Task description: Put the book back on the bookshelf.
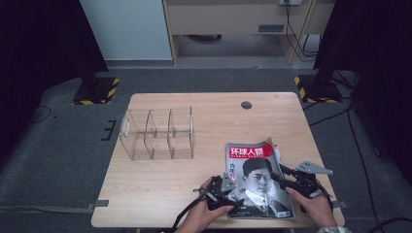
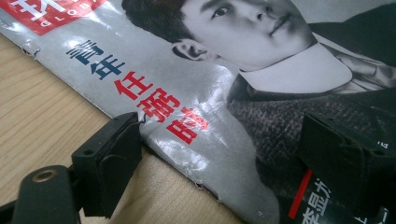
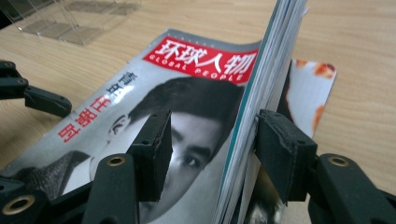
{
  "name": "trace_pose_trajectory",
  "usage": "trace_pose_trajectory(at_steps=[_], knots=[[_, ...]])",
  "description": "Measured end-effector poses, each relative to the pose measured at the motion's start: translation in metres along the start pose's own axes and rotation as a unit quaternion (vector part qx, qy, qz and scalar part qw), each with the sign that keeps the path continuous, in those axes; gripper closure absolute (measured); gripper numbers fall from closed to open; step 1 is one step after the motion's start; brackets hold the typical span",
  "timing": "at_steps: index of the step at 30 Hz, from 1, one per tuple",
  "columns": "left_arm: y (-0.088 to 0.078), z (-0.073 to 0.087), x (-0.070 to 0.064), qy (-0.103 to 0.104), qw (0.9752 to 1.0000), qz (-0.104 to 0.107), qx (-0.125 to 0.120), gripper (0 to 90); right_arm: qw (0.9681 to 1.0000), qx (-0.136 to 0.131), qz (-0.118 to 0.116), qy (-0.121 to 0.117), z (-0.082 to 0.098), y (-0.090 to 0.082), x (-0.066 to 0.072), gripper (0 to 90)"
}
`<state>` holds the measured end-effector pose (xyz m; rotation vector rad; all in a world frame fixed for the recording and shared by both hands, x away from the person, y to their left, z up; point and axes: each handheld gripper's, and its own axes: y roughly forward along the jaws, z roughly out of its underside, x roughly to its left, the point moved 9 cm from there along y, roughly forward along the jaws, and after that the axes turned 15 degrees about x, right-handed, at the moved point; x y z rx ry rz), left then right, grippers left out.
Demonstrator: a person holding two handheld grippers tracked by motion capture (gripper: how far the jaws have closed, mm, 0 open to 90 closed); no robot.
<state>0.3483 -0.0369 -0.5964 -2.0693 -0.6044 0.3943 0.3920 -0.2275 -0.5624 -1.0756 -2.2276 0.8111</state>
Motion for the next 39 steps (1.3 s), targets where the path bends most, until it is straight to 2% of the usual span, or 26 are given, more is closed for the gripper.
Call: trace_pose_trajectory(at_steps=[2, 6, 8, 9, 10, 13, 14, 17, 19, 23, 24, 25, 27, 28, 30, 33, 36, 39], knots=[[0.000, 0.000, 0.000, 0.000, 1.0000, 0.000, 0.000, 12.5, 0.9999, 0.009, -0.008, 0.008, 0.004, 0.002, -0.001, 46.6], [0.000, 0.000, 0.000, -0.001, 1.0000, 0.000, 0.000, 12.3, 0.9998, 0.016, -0.004, 0.006, 0.006, 0.004, -0.001, 47.1], [0.000, 0.000, 0.000, -0.001, 1.0000, 0.000, 0.000, 12.3, 0.9992, 0.037, 0.000, -0.013, 0.011, 0.005, 0.001, 47.5], [0.000, 0.000, 0.000, -0.001, 1.0000, 0.000, 0.000, 12.3, 0.9992, 0.037, 0.000, -0.013, 0.011, 0.005, 0.001, 47.5], [0.000, 0.000, 0.000, 0.000, 1.0000, 0.001, 0.000, 12.2, 0.9982, 0.055, 0.008, -0.024, 0.014, 0.005, 0.001, 47.1], [0.001, -0.001, 0.001, 0.001, 1.0000, 0.003, 0.001, 11.9, 0.9971, 0.070, 0.015, -0.026, 0.017, 0.007, 0.001, 43.0], [0.001, -0.001, 0.001, 0.002, 1.0000, 0.003, 0.001, 11.9, 0.9969, 0.076, 0.010, -0.017, 0.017, 0.010, 0.000, 40.6], [0.002, -0.002, 0.002, 0.000, 1.0000, 0.004, -0.001, 11.8, 0.9970, 0.075, -0.003, -0.015, 0.014, 0.013, -0.001, 37.9], [0.002, -0.003, 0.003, 0.001, 1.0000, 0.004, 0.000, 11.7, 0.9969, 0.077, -0.005, -0.018, 0.012, 0.015, -0.002, 37.9], [0.003, -0.004, 0.005, 0.009, 0.9999, 0.008, 0.001, 11.7, 0.9967, 0.078, -0.007, -0.020, 0.007, 0.017, -0.004, 41.8], [0.003, -0.005, 0.006, 0.011, 0.9999, 0.011, -0.001, 11.7, 0.9968, 0.074, -0.022, -0.018, 0.003, 0.018, -0.002, 45.7], [0.003, -0.005, 0.007, 0.018, 0.9997, 0.014, 0.002, 11.8, 0.9967, 0.074, -0.030, -0.019, 0.001, 0.019, 0.000, 45.8], [0.004, -0.006, 0.007, 0.017, 0.9997, 0.016, 0.000, 11.8, 0.9959, 0.078, -0.035, -0.028, 0.001, 0.021, 0.003, 46.9], [0.003, -0.006, 0.007, 0.019, 0.9997, 0.016, 0.003, 11.8, 0.9931, 0.098, -0.020, -0.061, 0.002, 0.027, 0.007, 47.4], [0.004, -0.006, 0.007, 0.017, 0.9998, 0.013, 0.003, 11.8, 0.9916, 0.115, -0.011, -0.059, 0.003, 0.031, 0.006, 46.8], [0.004, -0.006, 0.007, 0.014, 0.9998, 0.011, 0.002, 11.9, 0.9914, 0.118, -0.004, -0.057, 0.004, 0.032, 0.004, 48.5], [0.004, -0.007, 0.006, 0.000, 1.0000, 0.001, 0.002, 11.6, 0.9898, 0.127, 0.006, -0.065, 0.005, 0.034, 0.004, 49.2], [0.004, -0.007, 0.006, -0.001, 1.0000, 0.001, 0.001, 11.6, 0.9895, 0.132, 0.006, -0.059, 0.005, 0.034, 0.005, 49.0]])
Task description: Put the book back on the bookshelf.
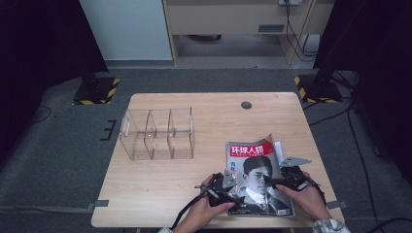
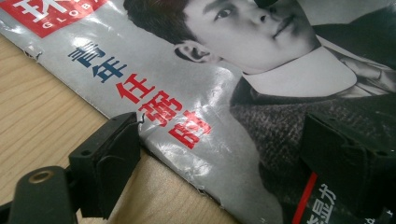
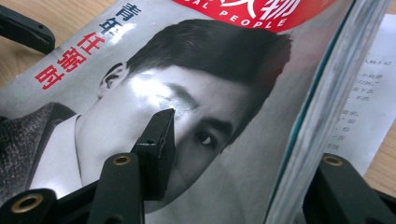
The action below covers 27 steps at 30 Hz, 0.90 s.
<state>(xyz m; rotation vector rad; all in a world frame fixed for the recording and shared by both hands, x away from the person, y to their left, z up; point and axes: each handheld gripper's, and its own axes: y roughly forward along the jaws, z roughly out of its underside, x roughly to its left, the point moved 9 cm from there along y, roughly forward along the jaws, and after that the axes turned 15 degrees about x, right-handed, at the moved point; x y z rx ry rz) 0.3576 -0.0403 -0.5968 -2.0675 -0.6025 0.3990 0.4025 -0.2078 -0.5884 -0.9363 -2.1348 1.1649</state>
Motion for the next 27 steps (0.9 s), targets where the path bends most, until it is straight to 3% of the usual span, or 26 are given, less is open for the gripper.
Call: trace_pose_trajectory(at_steps=[2, 3, 6, 7, 11, 15, 18, 23, 27], knots=[[-0.001, 0.000, 0.001, 0.001, 1.0000, 0.006, -0.002, 11.9, 0.9999, 0.004, 0.005, -0.012, -0.001, 0.000, 0.001, 45.6], [-0.001, 0.000, 0.001, 0.001, 1.0000, 0.005, -0.001, 11.9, 0.9997, 0.011, -0.003, -0.022, -0.001, 0.000, 0.004, 41.4], [0.000, 0.001, -0.001, 0.001, 1.0000, 0.001, 0.002, 8.7, 0.9996, 0.018, 0.000, -0.022, -0.001, 0.002, 0.005, 40.9], [0.002, 0.000, -0.003, 0.004, 1.0000, 0.002, 0.008, 5.5, 0.9996, 0.014, 0.004, -0.025, -0.001, 0.002, 0.004, 47.6], [0.004, -0.001, -0.005, 0.005, 0.9999, 0.001, 0.014, 0.4, 0.9993, -0.006, 0.008, -0.035, -0.002, -0.006, 0.003, 58.6], [0.004, -0.001, -0.005, 0.003, 0.9999, 0.002, 0.014, 0.4, 0.9990, -0.013, 0.010, -0.041, -0.004, -0.009, 0.006, 59.2], [0.004, 0.000, -0.005, 0.007, 0.9998, 0.004, 0.016, 0.0, 0.9991, -0.001, 0.011, -0.041, -0.004, -0.005, 0.008, 58.2], [0.004, -0.001, -0.006, 0.006, 0.9998, 0.001, 0.017, 0.0, 0.9993, -0.007, 0.009, -0.036, -0.004, -0.008, 0.009, 67.1], [0.004, -0.001, -0.006, 0.002, 0.9999, 0.001, 0.017, 0.0, 0.9993, -0.006, 0.008, -0.035, -0.004, -0.007, 0.008, 67.7]])
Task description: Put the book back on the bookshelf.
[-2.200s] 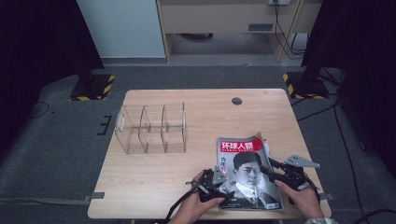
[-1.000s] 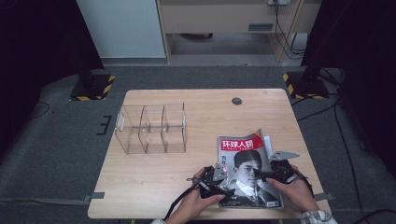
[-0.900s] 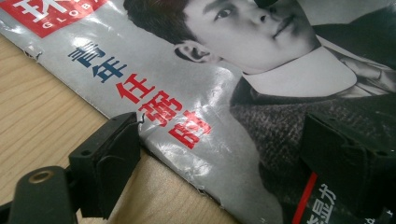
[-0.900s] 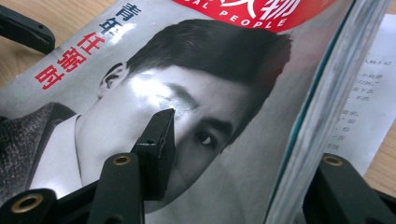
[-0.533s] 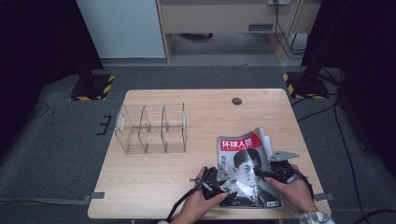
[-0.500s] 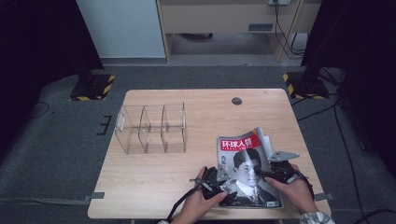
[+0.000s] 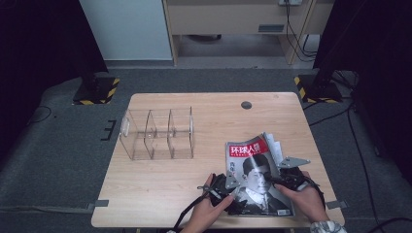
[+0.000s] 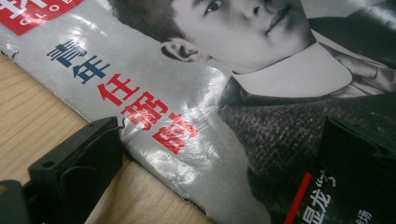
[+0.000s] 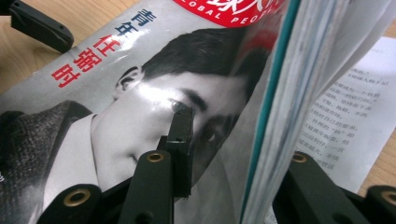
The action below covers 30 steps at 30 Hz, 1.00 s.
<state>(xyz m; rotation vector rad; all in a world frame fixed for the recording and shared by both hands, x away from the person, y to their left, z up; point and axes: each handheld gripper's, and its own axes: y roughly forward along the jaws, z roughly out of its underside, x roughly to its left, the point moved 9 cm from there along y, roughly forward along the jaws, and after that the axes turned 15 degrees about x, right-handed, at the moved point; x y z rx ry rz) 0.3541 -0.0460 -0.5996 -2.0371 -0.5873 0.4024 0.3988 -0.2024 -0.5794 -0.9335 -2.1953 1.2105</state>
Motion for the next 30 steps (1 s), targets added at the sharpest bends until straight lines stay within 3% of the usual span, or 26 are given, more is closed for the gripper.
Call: trace_pose_trajectory(at_steps=[5, 10, 15, 18, 20, 23, 27, 30], knots=[[0.000, 0.000, 0.000, -0.004, 1.0000, -0.003, 0.001, 0.0, 0.9999, 0.009, 0.005, -0.004, 0.000, 0.003, 0.002, 62.1], [0.000, 0.000, 0.000, -0.002, 1.0000, -0.003, 0.001, 0.0, 1.0000, -0.003, 0.009, 0.003, -0.001, 0.000, 0.002, 73.5], [0.000, -0.001, 0.000, -0.006, 1.0000, -0.001, -0.003, 0.0, 0.9999, -0.010, 0.009, 0.008, -0.001, -0.001, 0.002, 78.4], [0.000, 0.000, 0.000, -0.009, 1.0000, 0.001, -0.003, 0.0, 0.9995, -0.018, -0.002, 0.028, -0.001, -0.002, 0.003, 83.6], [-0.001, 0.000, 0.000, -0.011, 0.9999, 0.001, -0.004, 0.0, 0.9994, -0.021, -0.002, 0.028, -0.002, -0.002, 0.002, 84.3], [-0.002, -0.001, 0.002, -0.020, 0.9997, -0.001, -0.011, 3.0, 0.9991, -0.029, -0.006, 0.031, -0.003, -0.004, 0.001, 86.8], [-0.006, 0.000, 0.005, -0.039, 0.9988, 0.023, -0.017, 4.3, 0.9986, -0.042, -0.014, 0.029, -0.004, -0.006, 0.001, 87.3], [-0.010, 0.000, 0.013, -0.060, 0.9975, 0.016, -0.034, 4.5, 0.9981, -0.049, -0.019, 0.031, -0.005, -0.009, 0.002, 87.4]])
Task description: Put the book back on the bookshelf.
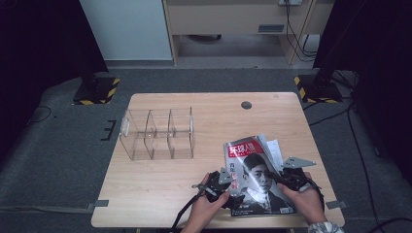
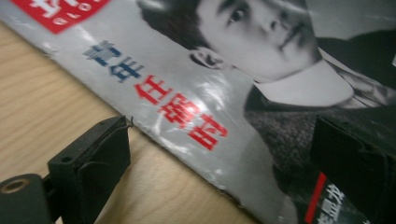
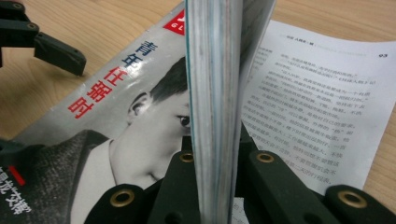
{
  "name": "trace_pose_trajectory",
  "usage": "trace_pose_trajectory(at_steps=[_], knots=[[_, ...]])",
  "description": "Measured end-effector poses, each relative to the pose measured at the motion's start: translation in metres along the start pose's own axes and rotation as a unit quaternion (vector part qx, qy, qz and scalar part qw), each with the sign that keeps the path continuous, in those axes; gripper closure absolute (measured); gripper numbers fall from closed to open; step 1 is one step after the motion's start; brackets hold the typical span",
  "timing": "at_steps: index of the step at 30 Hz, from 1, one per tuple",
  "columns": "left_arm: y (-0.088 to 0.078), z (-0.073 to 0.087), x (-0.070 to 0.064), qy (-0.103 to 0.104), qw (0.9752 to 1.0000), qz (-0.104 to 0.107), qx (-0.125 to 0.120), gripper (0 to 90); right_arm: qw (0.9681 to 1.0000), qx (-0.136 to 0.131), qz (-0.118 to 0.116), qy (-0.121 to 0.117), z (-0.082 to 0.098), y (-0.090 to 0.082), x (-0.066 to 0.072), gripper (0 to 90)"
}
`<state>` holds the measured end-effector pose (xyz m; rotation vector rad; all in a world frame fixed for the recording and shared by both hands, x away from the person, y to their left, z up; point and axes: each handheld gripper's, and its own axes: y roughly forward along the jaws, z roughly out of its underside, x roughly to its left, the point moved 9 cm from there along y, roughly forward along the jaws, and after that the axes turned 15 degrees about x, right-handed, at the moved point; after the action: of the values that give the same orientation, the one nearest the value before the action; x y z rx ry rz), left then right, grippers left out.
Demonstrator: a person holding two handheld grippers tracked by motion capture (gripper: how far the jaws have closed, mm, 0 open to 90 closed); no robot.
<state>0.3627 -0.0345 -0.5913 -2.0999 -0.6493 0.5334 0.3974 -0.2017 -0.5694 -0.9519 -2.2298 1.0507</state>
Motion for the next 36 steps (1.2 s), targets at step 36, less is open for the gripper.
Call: trace_pose_trajectory(at_steps=[36], knots=[[-0.003, -0.006, 0.021, -0.045, 0.9986, 0.029, 0.001, 36.1, 0.9967, -0.034, -0.073, 0.012, 0.001, -0.001, 0.014, 85.1]])
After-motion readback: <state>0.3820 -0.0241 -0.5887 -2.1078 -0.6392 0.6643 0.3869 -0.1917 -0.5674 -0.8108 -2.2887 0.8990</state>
